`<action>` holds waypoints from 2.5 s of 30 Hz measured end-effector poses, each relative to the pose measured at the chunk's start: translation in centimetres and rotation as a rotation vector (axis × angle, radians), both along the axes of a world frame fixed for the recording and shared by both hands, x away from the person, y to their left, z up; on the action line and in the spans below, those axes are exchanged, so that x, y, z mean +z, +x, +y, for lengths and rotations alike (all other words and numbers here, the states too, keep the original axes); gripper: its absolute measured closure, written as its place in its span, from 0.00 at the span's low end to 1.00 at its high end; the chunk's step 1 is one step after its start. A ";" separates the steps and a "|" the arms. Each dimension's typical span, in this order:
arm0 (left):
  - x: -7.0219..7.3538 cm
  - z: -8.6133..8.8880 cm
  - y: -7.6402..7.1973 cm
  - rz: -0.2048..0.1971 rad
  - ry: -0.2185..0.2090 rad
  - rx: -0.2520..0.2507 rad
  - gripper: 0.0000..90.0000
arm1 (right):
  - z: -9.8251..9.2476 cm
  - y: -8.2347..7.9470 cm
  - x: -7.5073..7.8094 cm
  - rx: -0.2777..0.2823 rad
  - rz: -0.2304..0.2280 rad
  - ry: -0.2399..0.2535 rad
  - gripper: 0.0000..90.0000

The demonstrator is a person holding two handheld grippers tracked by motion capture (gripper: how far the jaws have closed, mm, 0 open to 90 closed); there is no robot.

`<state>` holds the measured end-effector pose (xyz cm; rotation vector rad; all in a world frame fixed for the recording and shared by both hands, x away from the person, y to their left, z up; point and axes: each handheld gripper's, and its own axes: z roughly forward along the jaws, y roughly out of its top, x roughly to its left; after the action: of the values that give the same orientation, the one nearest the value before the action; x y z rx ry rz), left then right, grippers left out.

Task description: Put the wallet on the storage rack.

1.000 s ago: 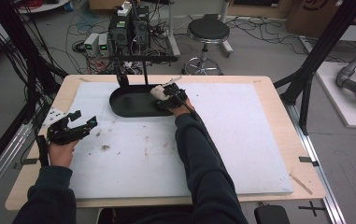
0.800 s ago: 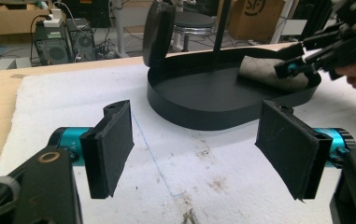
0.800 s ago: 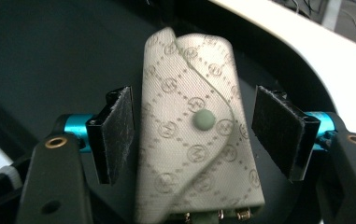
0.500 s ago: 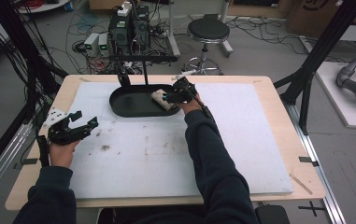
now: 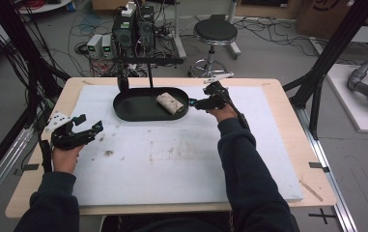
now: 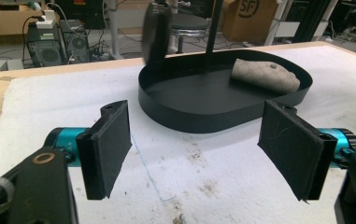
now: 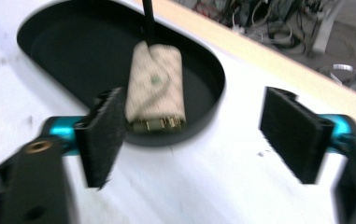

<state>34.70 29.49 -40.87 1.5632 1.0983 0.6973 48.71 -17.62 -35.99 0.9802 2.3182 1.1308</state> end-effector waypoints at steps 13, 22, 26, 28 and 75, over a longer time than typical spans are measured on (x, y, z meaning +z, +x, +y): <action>0.3 -1.2 0.3 -0.012 0.021 -0.022 0.25 | -9.0 -4.8 0.7 -0.043 -0.071 0.020 0.22; 0.6 -1.1 0.1 -0.026 0.014 -0.012 0.26 | -13.2 -9.4 -0.9 -0.103 -0.103 0.010 0.22; 0.6 -1.2 0.1 -0.025 0.019 -0.013 0.26 | -14.2 -10.9 -1.6 -0.123 -0.114 0.023 0.22; 0.6 -1.2 0.0 -0.025 0.022 -0.017 0.26 | -14.6 -11.5 -1.8 -0.134 -0.123 0.030 0.22; 0.6 -2.2 -0.2 -0.037 0.030 -0.050 0.26 | -15.8 -13.7 -3.3 -0.176 -0.154 -0.003 0.22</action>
<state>34.53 27.24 -40.25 1.5922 1.0223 0.7093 35.05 -33.40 -39.32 1.0348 2.0685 1.0904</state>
